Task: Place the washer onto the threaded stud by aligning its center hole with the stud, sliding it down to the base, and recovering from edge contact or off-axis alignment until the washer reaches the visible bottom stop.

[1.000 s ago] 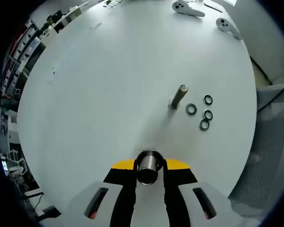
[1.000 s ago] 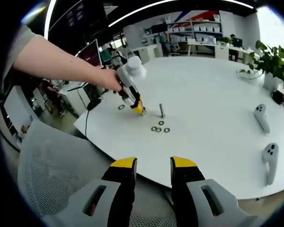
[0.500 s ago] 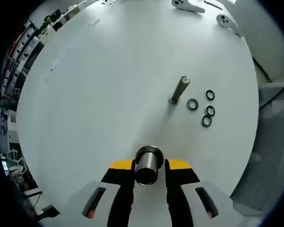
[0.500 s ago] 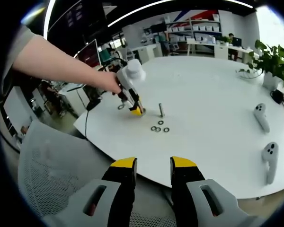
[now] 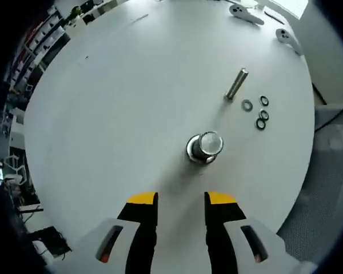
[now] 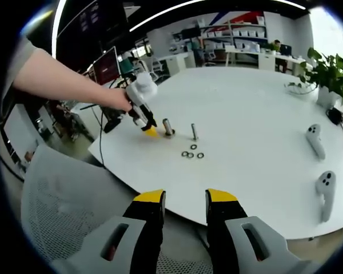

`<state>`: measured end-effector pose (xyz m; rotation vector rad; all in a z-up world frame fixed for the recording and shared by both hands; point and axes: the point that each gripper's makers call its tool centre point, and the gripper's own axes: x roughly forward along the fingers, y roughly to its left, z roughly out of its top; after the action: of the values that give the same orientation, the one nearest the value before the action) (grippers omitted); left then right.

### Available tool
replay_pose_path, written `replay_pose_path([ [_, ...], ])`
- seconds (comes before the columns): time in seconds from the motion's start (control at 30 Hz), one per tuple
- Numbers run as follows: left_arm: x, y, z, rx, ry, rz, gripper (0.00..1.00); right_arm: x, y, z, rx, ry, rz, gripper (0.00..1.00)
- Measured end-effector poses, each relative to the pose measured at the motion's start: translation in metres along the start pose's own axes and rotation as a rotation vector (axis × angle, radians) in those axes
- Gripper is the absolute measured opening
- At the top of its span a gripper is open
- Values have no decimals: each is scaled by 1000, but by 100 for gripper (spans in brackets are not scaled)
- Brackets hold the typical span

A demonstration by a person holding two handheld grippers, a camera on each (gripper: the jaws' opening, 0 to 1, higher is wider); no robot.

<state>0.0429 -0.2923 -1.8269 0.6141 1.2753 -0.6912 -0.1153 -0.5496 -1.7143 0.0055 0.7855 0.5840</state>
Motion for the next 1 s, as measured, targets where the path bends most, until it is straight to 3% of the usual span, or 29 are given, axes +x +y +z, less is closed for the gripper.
replay_pose_path([
  [0.3,-2,19,-37,-91,22,33,32,0,-1,-1,2,4,-4,30],
  [0.47,-9,37,-38,-114,10,62,32,-1,-1,-1,2,3,-5,30],
  [0.63,-4,46,-38,-128,7,72,32,0,-2,-1,0,9,-8,30],
  [0.9,10,57,-44,-201,25,47,32,1,-2,-5,-7,27,-7,30],
  [0.97,10,56,-38,-276,-10,22,31,1,-2,-5,-5,28,-10,30],
  [1.0,9,58,-38,-264,-7,24,32,1,-3,-5,-4,27,-10,30],
])
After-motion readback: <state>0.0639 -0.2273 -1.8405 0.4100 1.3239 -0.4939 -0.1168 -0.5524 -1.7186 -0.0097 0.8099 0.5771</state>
